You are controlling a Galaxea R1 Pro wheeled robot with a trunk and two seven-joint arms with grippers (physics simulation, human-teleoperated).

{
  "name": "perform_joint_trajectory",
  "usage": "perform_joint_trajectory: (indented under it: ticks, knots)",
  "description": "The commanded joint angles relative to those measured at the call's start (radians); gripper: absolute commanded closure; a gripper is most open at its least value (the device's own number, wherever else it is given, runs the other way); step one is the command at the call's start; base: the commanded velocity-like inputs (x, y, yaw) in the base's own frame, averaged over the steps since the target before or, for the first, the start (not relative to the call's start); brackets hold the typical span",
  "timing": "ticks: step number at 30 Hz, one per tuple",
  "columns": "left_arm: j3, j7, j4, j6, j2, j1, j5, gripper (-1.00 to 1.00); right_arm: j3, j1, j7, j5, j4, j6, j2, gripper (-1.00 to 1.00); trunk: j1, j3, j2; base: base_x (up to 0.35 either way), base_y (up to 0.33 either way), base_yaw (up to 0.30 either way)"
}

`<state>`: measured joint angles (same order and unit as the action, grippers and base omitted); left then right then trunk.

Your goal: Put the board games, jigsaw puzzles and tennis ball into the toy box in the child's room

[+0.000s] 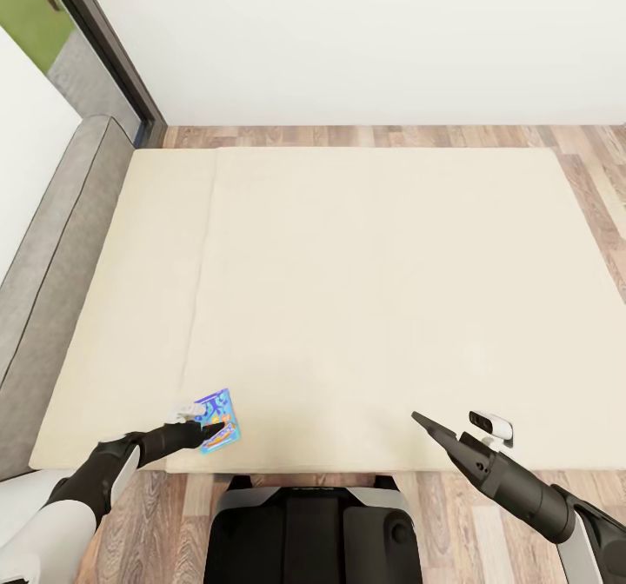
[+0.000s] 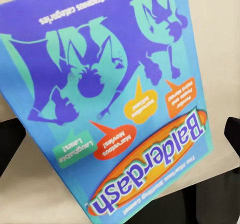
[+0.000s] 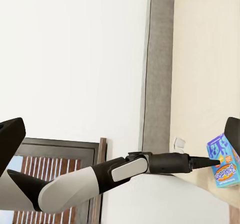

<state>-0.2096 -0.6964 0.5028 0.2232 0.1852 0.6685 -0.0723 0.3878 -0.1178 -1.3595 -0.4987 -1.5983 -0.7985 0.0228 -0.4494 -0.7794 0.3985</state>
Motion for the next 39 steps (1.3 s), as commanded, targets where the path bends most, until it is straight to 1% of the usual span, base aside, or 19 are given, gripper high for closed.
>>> perform_joint_trajectory:
  ticks: [1,6,28,39]
  knots:
    - [-0.008,-0.008,0.002,0.008,-0.001,0.000,-0.007,-1.00,0.000,0.000,-0.001,-0.003,0.000,-0.008,0.000,-1.00,-0.001,-0.001,0.001,0.000,-0.007,0.000]
    - [-0.009,-0.008,0.006,0.009,-0.001,0.000,-0.007,-1.00,0.000,0.000,-0.001,-0.003,0.000,-0.008,0.000,-1.00,-0.001,-0.001,0.001,0.000,-0.026,0.000]
    - [-0.008,-0.008,0.018,0.012,-0.002,0.000,-0.007,-1.00,0.000,0.000,0.000,-0.003,0.000,-0.007,0.000,-1.00,-0.001,-0.001,0.001,0.000,-0.133,0.000]
    - [-0.008,-0.009,0.023,0.014,-0.001,0.000,-0.007,-1.00,0.000,0.000,0.000,-0.003,0.000,-0.007,0.000,-1.00,-0.001,-0.001,0.001,0.000,-0.022,-0.008]
